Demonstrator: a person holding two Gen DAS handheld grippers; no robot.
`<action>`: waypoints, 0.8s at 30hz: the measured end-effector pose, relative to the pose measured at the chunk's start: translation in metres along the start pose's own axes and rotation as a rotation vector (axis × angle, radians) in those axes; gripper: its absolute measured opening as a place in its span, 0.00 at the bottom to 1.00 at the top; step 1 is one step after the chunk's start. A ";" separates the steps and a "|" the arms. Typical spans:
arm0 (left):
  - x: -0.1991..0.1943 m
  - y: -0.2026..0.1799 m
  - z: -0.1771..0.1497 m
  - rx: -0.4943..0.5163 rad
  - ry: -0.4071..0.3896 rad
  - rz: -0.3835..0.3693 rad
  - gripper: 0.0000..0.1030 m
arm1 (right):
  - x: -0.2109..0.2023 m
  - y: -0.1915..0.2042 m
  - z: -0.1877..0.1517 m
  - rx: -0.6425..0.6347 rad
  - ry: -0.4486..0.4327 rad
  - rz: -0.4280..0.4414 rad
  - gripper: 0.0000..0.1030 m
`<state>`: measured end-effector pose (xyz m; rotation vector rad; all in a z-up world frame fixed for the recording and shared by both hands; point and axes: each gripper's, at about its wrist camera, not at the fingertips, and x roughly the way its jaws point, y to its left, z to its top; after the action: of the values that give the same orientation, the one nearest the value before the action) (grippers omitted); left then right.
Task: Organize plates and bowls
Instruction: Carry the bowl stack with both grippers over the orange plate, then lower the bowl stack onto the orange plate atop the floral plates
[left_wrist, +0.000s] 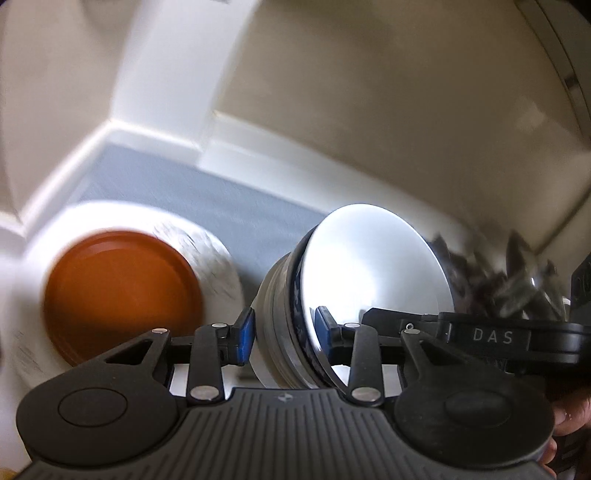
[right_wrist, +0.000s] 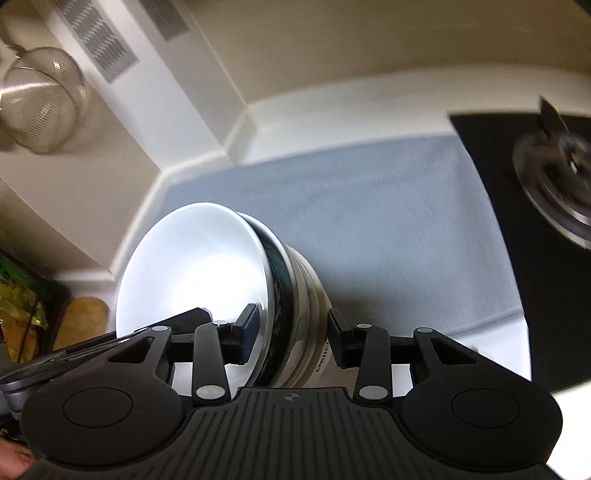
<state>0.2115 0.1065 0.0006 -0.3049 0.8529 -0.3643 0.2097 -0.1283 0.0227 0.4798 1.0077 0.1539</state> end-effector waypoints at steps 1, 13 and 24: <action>-0.004 0.005 0.005 -0.007 -0.014 0.013 0.37 | 0.002 0.007 0.006 -0.011 -0.005 0.012 0.41; -0.005 0.102 0.020 -0.162 -0.022 0.183 0.37 | 0.104 0.088 0.031 -0.106 0.091 0.124 0.41; 0.003 0.128 0.016 -0.255 0.003 0.199 0.38 | 0.134 0.107 0.027 -0.152 0.164 0.120 0.40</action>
<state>0.2499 0.2217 -0.0422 -0.4515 0.9252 -0.0694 0.3142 0.0035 -0.0208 0.3933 1.1184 0.3796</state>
